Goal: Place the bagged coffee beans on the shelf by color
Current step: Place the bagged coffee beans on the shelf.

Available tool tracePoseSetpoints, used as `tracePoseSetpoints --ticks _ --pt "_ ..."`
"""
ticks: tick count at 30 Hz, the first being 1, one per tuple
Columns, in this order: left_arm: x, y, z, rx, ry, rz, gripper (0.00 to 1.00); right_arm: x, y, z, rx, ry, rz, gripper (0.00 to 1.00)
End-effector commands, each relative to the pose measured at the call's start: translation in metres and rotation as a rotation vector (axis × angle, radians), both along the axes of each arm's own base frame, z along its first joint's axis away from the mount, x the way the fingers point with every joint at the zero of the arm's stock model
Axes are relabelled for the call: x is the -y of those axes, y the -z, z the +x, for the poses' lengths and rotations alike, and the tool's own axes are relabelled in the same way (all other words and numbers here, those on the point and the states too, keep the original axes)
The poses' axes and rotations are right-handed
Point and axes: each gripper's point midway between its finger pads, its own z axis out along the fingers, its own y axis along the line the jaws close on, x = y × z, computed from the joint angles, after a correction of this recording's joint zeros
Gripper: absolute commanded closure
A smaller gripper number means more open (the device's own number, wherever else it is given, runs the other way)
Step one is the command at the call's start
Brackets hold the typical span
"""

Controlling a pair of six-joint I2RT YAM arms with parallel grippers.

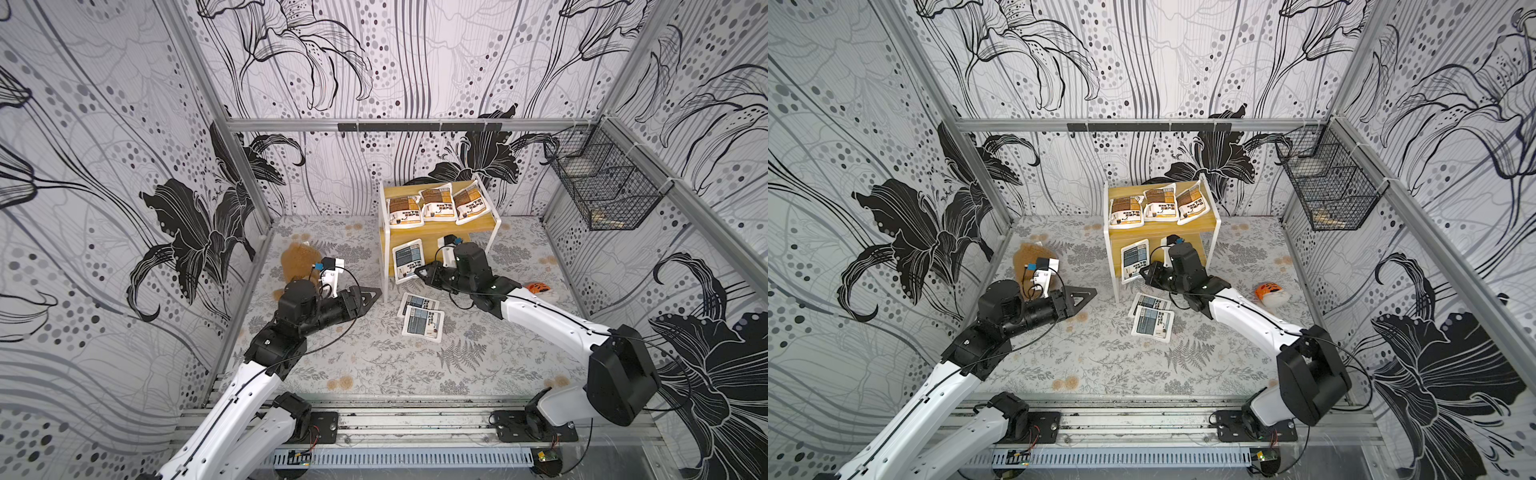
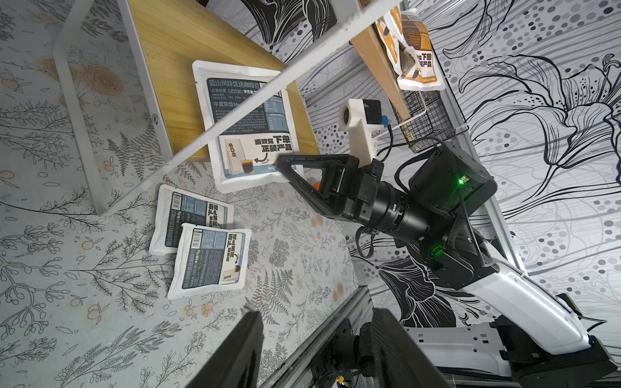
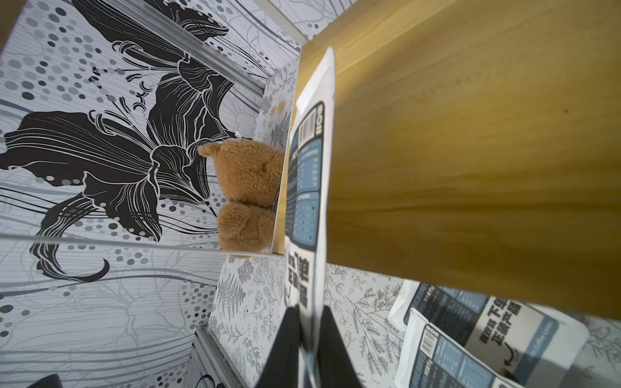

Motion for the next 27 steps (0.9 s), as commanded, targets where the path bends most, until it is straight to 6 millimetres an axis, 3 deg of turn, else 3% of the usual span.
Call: tracePoseSetpoints --ticks 1,14,16,22,27 --pt "-0.003 0.001 0.0 0.01 -0.013 -0.002 0.43 -0.003 -0.018 0.016 0.076 0.01 0.0 0.98" --pt "-0.008 0.006 -0.007 -0.008 -0.021 0.012 0.43 -0.017 -0.01 0.037 0.083 0.001 -0.01 0.88" --pt "-0.009 0.006 -0.008 -0.009 -0.025 0.012 0.43 -0.018 -0.008 0.038 0.078 0.0 -0.013 0.8" --pt "-0.01 0.012 -0.009 -0.015 -0.034 -0.004 0.42 -0.011 -0.009 0.032 0.074 0.011 -0.034 0.41" --pt "-0.009 0.02 -0.009 -0.026 -0.037 -0.014 0.37 0.005 -0.01 0.017 0.071 0.026 -0.07 0.31"
